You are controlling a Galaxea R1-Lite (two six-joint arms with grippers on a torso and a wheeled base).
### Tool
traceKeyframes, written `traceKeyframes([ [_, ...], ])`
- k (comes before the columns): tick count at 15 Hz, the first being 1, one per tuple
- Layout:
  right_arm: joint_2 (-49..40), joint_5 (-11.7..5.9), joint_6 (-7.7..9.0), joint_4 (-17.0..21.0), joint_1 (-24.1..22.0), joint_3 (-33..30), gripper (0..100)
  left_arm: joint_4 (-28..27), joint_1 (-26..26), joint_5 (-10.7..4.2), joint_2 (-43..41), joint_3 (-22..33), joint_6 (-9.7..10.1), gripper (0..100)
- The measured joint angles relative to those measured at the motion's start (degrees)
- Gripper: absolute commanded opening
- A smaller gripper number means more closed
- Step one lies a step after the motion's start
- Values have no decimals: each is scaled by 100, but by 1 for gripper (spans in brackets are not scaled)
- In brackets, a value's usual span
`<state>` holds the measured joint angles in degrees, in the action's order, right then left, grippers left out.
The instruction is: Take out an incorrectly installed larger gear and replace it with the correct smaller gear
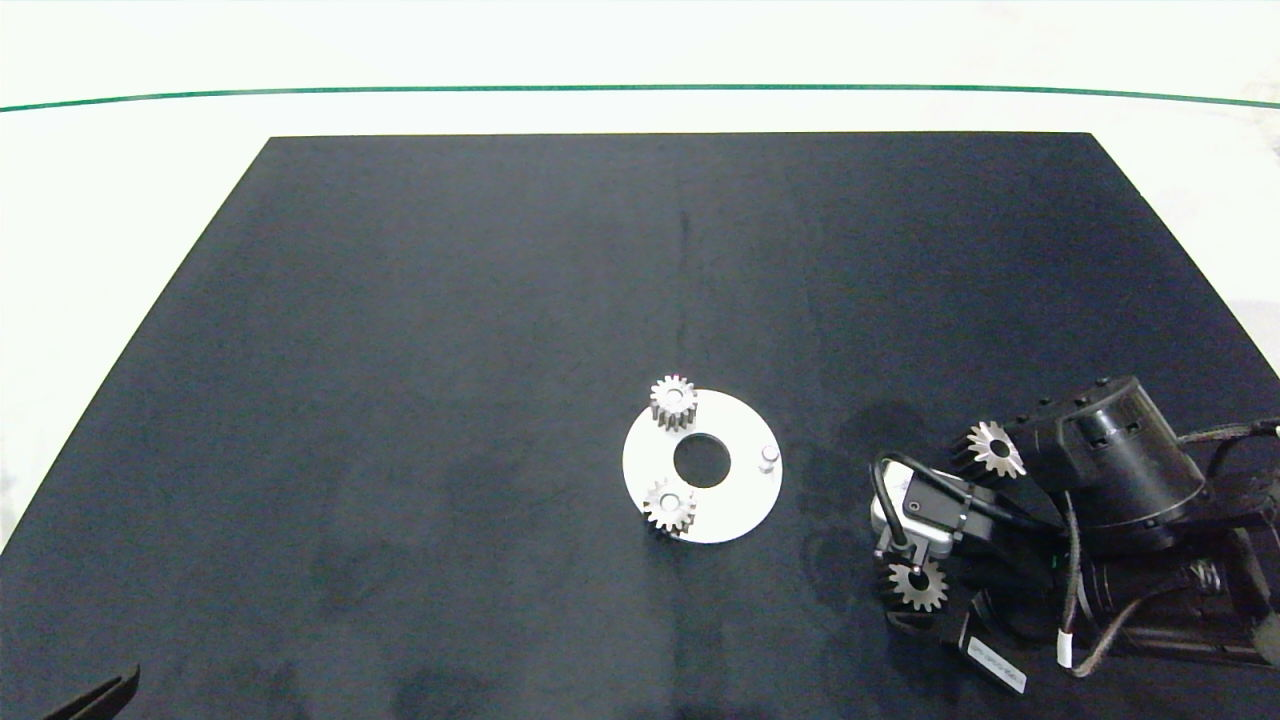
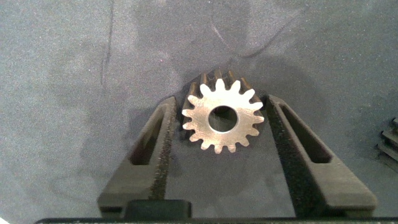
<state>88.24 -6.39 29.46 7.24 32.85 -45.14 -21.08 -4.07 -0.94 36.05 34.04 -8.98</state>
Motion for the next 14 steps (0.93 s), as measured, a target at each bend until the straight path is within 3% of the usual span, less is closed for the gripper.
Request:
traceKeyframes([
  [14,-6,9,-12,-245,7,127,25,0,-4,0,2,-2,-11,100],
])
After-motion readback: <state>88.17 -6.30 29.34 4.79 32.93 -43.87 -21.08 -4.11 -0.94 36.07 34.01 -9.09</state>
